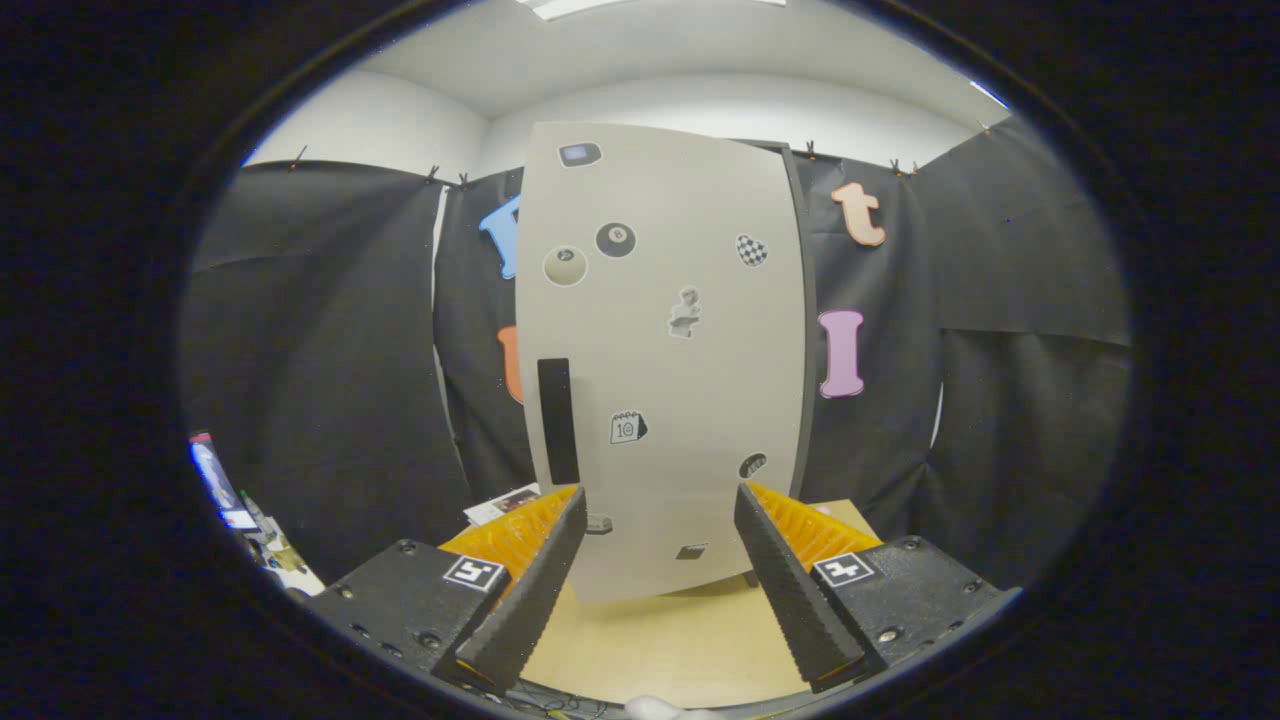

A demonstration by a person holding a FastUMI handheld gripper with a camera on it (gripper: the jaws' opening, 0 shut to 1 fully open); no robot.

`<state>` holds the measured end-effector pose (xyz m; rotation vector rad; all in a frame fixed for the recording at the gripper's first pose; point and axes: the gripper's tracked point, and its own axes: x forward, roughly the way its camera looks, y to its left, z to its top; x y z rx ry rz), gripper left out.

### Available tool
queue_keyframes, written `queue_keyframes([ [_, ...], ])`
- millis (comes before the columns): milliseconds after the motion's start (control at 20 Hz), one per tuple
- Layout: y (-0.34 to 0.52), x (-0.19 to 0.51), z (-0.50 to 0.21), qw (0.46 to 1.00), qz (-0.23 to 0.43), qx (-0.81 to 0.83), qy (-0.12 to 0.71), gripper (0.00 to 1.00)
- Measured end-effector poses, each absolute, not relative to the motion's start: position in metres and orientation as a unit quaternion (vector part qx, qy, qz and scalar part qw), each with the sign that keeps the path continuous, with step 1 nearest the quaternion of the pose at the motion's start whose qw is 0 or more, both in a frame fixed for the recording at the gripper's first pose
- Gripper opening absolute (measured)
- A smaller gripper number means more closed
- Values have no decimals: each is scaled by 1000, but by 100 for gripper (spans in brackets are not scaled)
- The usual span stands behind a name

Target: Open the shoe cabinet door, grab the shoes and put them into the shoe cabinet, then close the shoe cabinet door.

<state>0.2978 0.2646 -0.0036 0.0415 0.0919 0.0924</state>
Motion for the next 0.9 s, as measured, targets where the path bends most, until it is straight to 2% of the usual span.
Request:
queue_keyframes([
  [550, 218, 206, 7, 999, -14, 22, 27, 99],
  [900, 191, 139, 12, 999, 1, 33, 13, 99],
])
